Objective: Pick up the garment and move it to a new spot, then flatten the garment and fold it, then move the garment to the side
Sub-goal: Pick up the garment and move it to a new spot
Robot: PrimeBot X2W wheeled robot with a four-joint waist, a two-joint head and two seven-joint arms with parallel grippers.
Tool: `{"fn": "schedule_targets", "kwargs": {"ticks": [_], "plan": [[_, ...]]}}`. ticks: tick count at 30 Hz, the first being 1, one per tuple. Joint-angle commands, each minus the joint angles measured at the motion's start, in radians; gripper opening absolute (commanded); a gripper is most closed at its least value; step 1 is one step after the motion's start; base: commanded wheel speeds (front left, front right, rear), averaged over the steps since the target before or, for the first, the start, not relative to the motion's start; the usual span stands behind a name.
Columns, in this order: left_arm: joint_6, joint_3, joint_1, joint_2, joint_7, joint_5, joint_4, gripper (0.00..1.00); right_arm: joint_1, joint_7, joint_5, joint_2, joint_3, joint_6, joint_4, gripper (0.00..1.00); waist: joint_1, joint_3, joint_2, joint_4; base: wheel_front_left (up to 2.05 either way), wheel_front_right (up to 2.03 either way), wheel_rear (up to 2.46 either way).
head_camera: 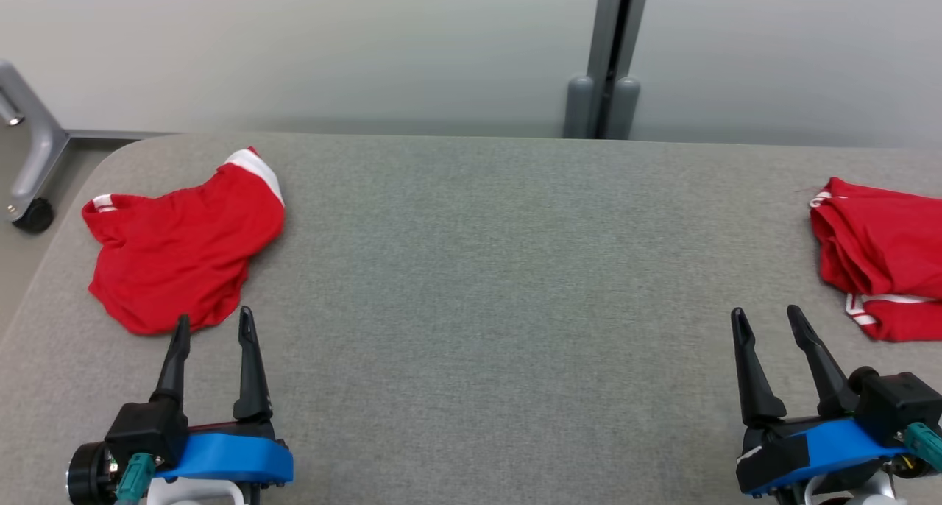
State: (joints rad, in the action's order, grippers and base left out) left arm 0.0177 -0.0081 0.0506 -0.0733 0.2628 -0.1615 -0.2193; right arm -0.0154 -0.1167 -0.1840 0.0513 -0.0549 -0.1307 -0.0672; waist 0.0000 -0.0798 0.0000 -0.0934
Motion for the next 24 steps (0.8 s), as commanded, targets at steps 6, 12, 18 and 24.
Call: {"fn": "schedule_targets", "kwargs": {"ticks": [6, 12, 18, 24], "plan": [[-0.011, 0.018, 0.029, -0.014, 0.003, -0.010, 0.011, 1.00, -0.036, 0.009, 0.016, -0.001, 0.016, 0.000, -0.002, 1.00, 0.0000, -0.035, 0.0000, -0.084, 0.00, 0.00, 0.00], [-0.027, 0.042, 0.024, -0.021, 0.003, -0.018, 0.022, 1.00, -0.052, 0.016, 0.034, -0.001, 0.020, 0.000, -0.012, 1.00, 0.0000, -0.046, 0.0000, -0.177, 0.00, 0.00, 0.00], [-0.034, 0.064, 0.012, -0.029, 0.003, -0.028, 0.032, 1.00, -0.067, 0.027, 0.045, -0.001, 0.024, 0.000, -0.015, 1.00, 0.0000, -0.056, 0.0000, -0.265, 0.00, 0.00, 0.00], [-0.033, 0.073, 0.005, -0.033, 0.003, -0.029, 0.035, 1.00, -0.066, 0.031, 0.052, -0.001, 0.021, 0.000, -0.018, 1.00, 0.0000, -0.059, 0.0000, -0.323, 0.00, 0.00, 0.00]]}}
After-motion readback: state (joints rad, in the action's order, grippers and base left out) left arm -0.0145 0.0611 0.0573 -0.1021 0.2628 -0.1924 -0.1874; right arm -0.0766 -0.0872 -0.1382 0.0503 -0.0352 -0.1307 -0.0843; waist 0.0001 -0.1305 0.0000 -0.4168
